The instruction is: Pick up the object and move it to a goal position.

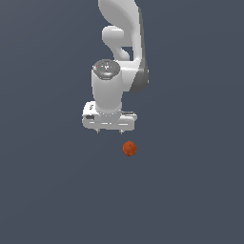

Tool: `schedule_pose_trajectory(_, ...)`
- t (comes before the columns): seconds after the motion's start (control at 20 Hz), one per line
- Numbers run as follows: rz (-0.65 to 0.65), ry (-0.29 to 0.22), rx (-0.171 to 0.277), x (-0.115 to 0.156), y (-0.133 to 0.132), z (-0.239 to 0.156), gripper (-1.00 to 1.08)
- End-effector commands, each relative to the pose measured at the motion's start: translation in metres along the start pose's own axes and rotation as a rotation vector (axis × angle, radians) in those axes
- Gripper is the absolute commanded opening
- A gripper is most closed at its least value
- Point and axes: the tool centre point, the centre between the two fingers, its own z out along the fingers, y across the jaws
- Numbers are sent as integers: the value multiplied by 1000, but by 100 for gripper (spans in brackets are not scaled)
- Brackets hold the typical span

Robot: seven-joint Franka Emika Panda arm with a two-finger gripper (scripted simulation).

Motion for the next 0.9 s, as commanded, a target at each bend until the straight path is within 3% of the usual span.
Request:
schedule_pose_trajectory(0.0, 14, 0, 2, 1, -3, 2, 100)
schedule_pose_trajectory(0.85, 291, 0, 35, 13, -61, 38, 100)
